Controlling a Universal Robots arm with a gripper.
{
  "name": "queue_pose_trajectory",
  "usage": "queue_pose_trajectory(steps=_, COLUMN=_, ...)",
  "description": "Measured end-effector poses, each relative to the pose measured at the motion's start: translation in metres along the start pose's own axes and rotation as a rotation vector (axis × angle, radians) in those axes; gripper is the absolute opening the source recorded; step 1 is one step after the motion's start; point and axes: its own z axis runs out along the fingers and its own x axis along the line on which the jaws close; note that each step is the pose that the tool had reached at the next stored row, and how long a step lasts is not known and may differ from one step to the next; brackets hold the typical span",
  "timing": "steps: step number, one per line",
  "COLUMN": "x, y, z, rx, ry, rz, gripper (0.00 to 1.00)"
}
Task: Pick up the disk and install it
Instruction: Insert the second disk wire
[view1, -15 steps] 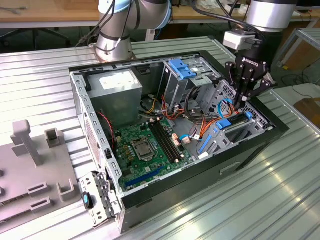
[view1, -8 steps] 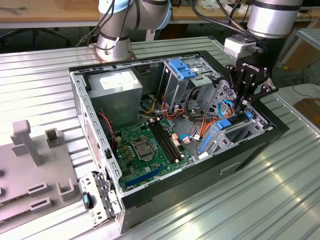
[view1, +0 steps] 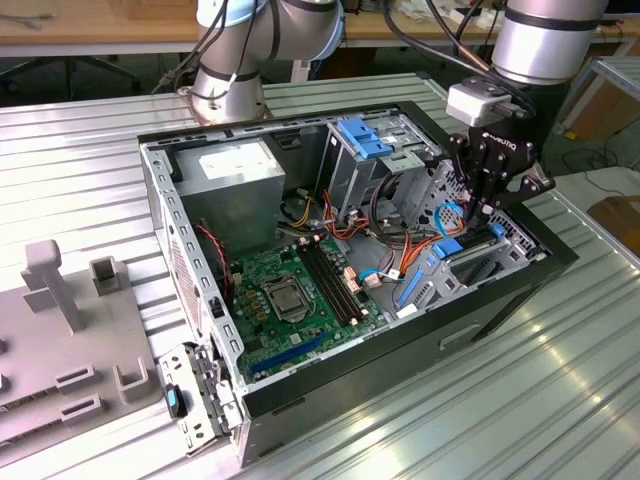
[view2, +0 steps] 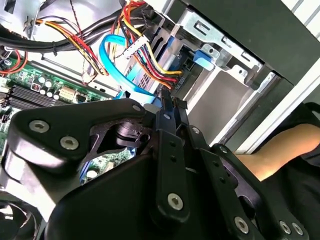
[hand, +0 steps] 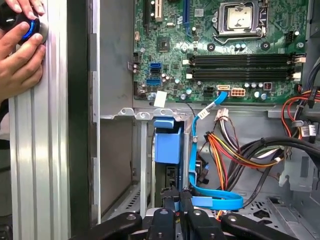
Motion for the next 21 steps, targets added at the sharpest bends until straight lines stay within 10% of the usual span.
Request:
queue_pose_trajectory(steps=10, x=0.0007, y=0.0041, z=0.0026, rx=0.0080, ry=-0.0099, rz=-0.016, gripper=0.16)
queue_pose_trajectory(steps=15, x=0.0073, y=0.0075, z=0.0039, rx=0.0485, ry=-0.0539, rz=-0.009, gripper=0.16)
queue_pose_trajectory(steps=19, x=0.0101, y=0.0151, z=0.0040, rx=0.0595, ry=-0.0783, rz=-0.005, gripper=0.16)
queue_pose_trajectory(steps=21, x=0.0109, y=0.0151, z=0.0042, rx=0.0626, ry=-0.1042, rz=-0.002, gripper=0.16)
